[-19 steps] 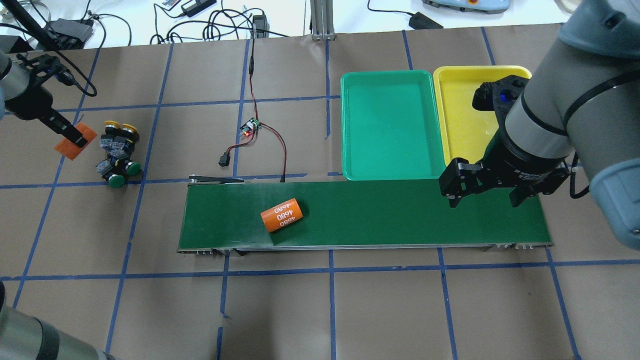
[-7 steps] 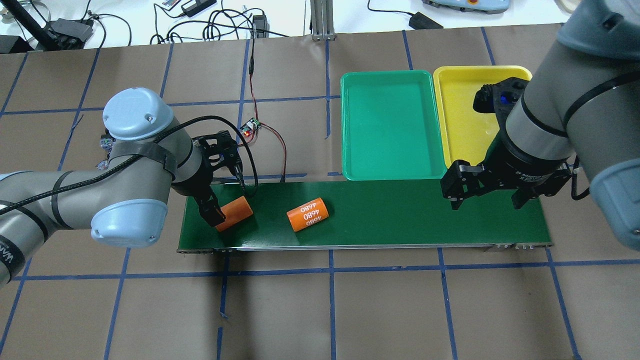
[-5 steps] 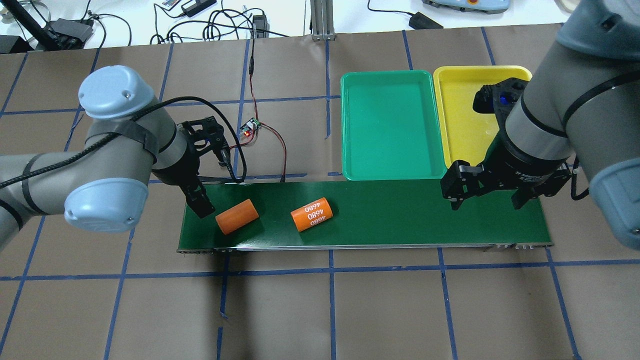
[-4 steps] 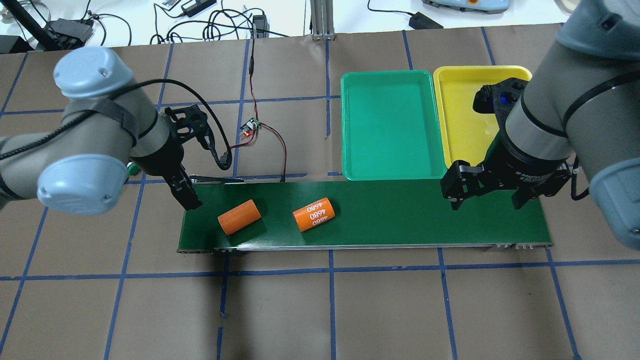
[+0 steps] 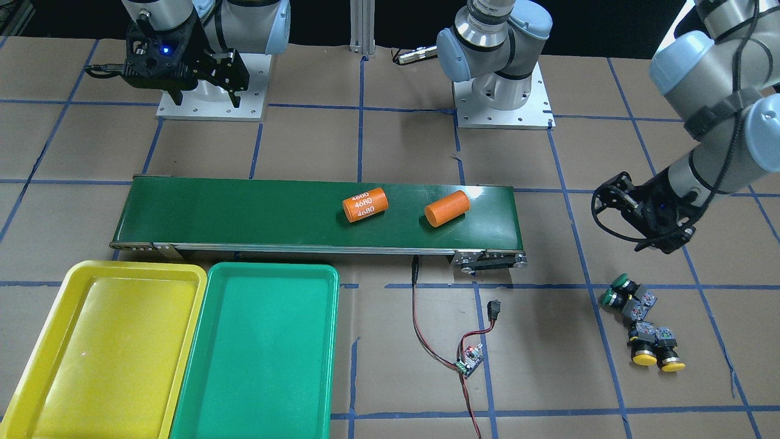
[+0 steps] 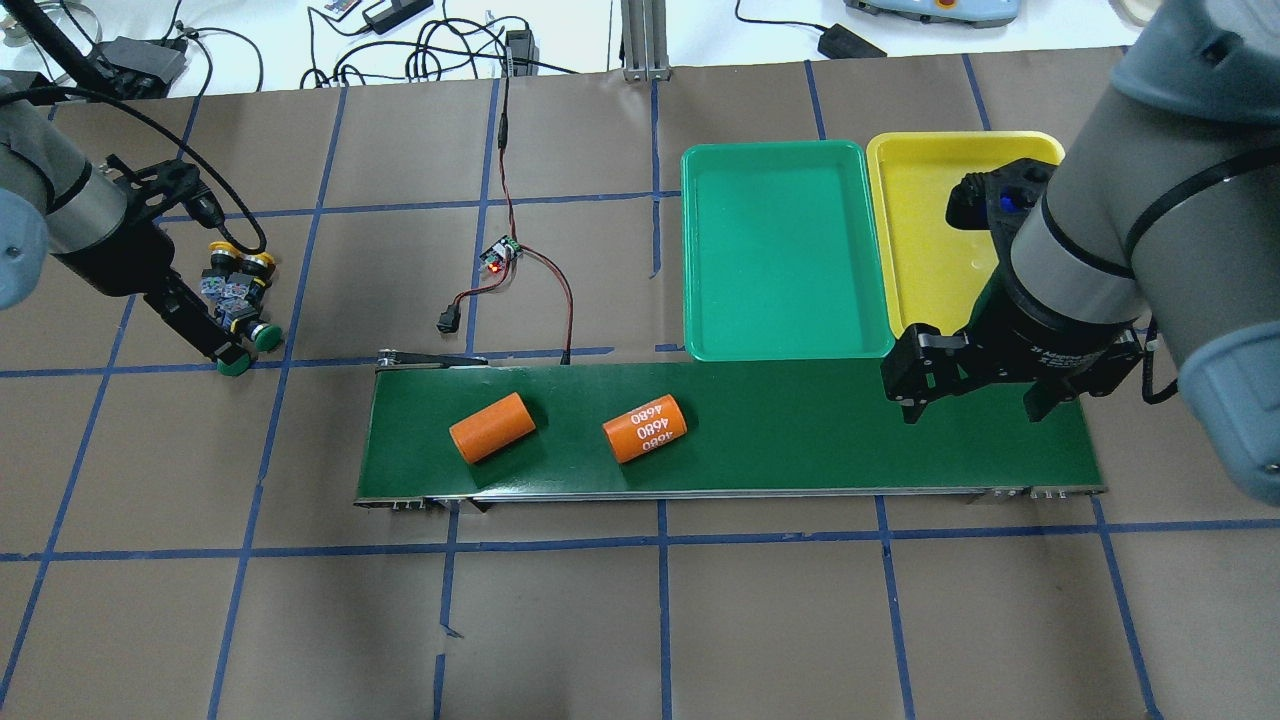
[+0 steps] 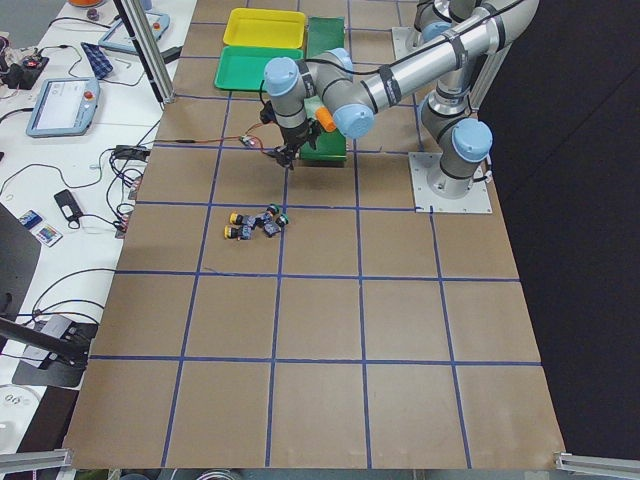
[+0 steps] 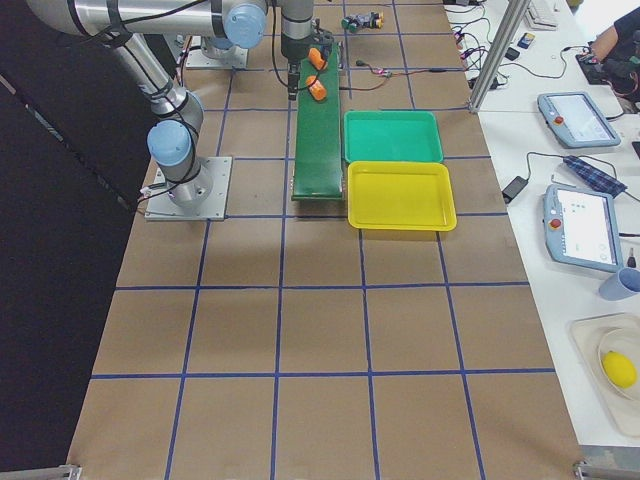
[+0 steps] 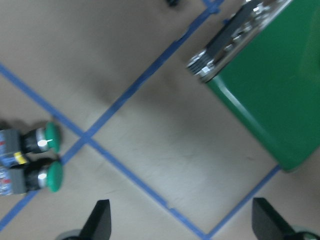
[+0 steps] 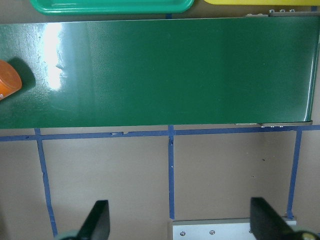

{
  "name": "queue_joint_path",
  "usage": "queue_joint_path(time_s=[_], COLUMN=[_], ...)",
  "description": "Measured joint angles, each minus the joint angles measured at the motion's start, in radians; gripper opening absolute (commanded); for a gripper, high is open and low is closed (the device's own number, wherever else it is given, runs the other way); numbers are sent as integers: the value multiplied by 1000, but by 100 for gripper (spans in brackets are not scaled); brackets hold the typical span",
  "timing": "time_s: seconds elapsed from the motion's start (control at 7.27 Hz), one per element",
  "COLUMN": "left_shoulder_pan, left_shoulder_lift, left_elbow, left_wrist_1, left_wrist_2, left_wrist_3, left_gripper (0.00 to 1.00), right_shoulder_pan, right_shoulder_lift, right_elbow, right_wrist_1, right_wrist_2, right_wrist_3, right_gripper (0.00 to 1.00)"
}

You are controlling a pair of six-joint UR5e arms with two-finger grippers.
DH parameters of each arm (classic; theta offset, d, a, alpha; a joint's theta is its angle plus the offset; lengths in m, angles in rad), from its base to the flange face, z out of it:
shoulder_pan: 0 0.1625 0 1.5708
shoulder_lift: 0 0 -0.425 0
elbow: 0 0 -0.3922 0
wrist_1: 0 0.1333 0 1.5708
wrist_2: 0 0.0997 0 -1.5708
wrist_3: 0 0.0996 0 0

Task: Sort buttons by color to trays
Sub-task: 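Move the left gripper back to the button pile over a green button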

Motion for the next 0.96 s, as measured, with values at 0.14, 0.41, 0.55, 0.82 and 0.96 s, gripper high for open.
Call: queue_joint_path(time_s=[0.14,0.41,0.55,0.82,0.96], left_shoulder_pan=[25,54,61,66,67], left_shoulder_lift=[-67,-172,-210,-264,-283], left_elbow=[34,77,83,86,87], left_wrist_1=[53,135,175,229,244], left_wrist_2=[3,5,4,-5,-8], left_wrist_3=[102,367,459,565,595], left_gripper=[100,100,100,100,100], right_shoulder_pan=[0,0,0,0,0], right_shoulder_lift=[0,0,0,0,0], right_elbow=[2,3,4,4,4], right_wrist_1=[0,0,0,1,0], right_wrist_2=[-1,-1,-1,-1,-1], right_wrist_3=[0,-1,-1,-1,-1], right_gripper=[100,100,100,100,100])
